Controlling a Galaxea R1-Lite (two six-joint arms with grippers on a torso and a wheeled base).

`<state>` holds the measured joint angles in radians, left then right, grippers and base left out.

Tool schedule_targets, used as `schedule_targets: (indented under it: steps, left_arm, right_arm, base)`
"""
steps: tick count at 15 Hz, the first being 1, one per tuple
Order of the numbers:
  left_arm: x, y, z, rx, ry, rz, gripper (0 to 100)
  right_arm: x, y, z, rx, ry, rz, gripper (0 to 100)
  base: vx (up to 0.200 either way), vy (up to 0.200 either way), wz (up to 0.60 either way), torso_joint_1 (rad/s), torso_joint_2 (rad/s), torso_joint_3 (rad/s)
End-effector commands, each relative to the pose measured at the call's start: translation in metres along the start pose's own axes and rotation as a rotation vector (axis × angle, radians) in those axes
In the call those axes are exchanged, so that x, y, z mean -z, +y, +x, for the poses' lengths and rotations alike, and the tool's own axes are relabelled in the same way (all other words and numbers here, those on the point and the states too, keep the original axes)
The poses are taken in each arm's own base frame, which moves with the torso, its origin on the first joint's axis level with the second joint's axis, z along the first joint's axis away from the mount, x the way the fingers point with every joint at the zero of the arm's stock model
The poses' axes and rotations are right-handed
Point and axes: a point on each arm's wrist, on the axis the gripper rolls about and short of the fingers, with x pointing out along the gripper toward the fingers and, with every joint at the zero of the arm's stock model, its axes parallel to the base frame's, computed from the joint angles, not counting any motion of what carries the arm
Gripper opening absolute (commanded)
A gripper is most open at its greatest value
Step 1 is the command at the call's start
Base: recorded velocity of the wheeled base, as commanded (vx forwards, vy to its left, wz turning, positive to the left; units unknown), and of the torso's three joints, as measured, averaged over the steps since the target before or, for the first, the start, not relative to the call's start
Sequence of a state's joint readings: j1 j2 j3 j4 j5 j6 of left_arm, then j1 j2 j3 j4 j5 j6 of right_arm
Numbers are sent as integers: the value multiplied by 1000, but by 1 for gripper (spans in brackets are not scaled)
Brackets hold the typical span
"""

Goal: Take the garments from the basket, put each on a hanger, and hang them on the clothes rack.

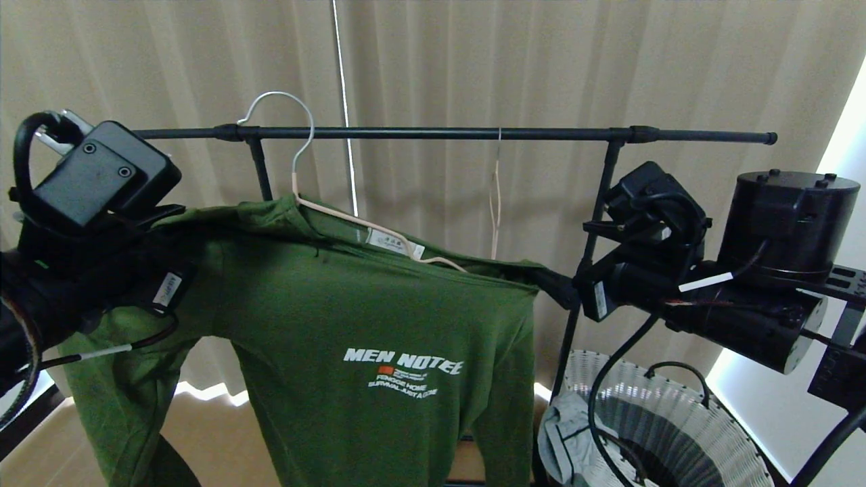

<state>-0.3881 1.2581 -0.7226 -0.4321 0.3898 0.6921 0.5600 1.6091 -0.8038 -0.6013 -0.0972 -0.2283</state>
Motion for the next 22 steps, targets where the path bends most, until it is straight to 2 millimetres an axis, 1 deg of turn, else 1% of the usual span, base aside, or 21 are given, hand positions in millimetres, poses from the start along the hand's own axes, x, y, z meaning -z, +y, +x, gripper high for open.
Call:
schedule_targets:
  steps: [1, 3, 5, 6, 7, 9, 11, 12, 15, 16, 17, 19, 21, 22]
  left_arm:
    - [2, -3, 1, 6, 11, 5, 0]
    - [-4, -4, 6, 5, -9, -16, 0]
    - [-4, -7, 14, -12, -17, -45, 0]
    - [-4, -7, 14, -12, -17, -45, 0]
    - [-2, -12, 18, -6, -16, -81, 0]
    - [1, -17, 14, 17, -15, -110, 0]
    - [-2, -22, 11, 41, -33, -136, 0]
    - [-5, -22, 6, 50, -54, -155, 0]
    - [-8, -24, 3, 66, -71, -174, 0]
    - [-10, -26, 0, 77, -83, -175, 0]
    - [-10, -24, -2, 74, -90, -175, 0]
    - [-7, -24, -5, 74, -86, -171, 0]
    - [-7, -24, -6, 74, -86, -171, 0]
    - [-3, -25, -8, 79, -79, -172, 0]
  right_arm:
    - [-11, 20, -7, -79, -10, -34, 100]
    - [-19, 44, -16, -182, 26, -67, 100]
    - [-28, 60, -21, -237, 9, -83, 100]
    - [-28, 60, -21, -237, 9, -83, 100]
    - [-41, 67, -20, -258, -37, -117, 100]
    - [-48, 68, -15, -250, -61, -141, 100]
    - [-50, 71, -5, -245, -69, -150, 100]
    - [-54, 73, 1, -240, -80, -169, 100]
    - [-62, 77, 20, -224, -93, -174, 100]
    - [-65, 79, 30, -197, -94, -174, 100]
    - [-67, 79, 35, -179, -98, -186, 100]
    - [-70, 74, 41, -149, -104, -200, 100]
    - [-70, 73, 42, -146, -106, -204, 100]
    - [-70, 73, 41, -144, -107, -229, 100]
  base:
    - [0, 0, 0, 0, 0, 0]
    - [0, 0, 0, 0, 0, 0]
    - [0, 0, 0, 0, 0, 0]
    - [0, 0, 0, 0, 0, 0]
    - [0, 0, 0, 0, 0, 0]
    - [0, 0, 0, 0, 0, 0]
    - [0, 0, 0, 0, 0, 0]
    - [0, 0, 0, 0, 0, 0]
    - [0, 0, 0, 0, 0, 0]
    - [0, 0, 0, 0, 0, 0]
    - [0, 0, 0, 0, 0, 0]
    - [0, 0, 0, 0, 0, 0]
    - [0, 0, 0, 0, 0, 0]
    - [0, 0, 0, 0, 0, 0]
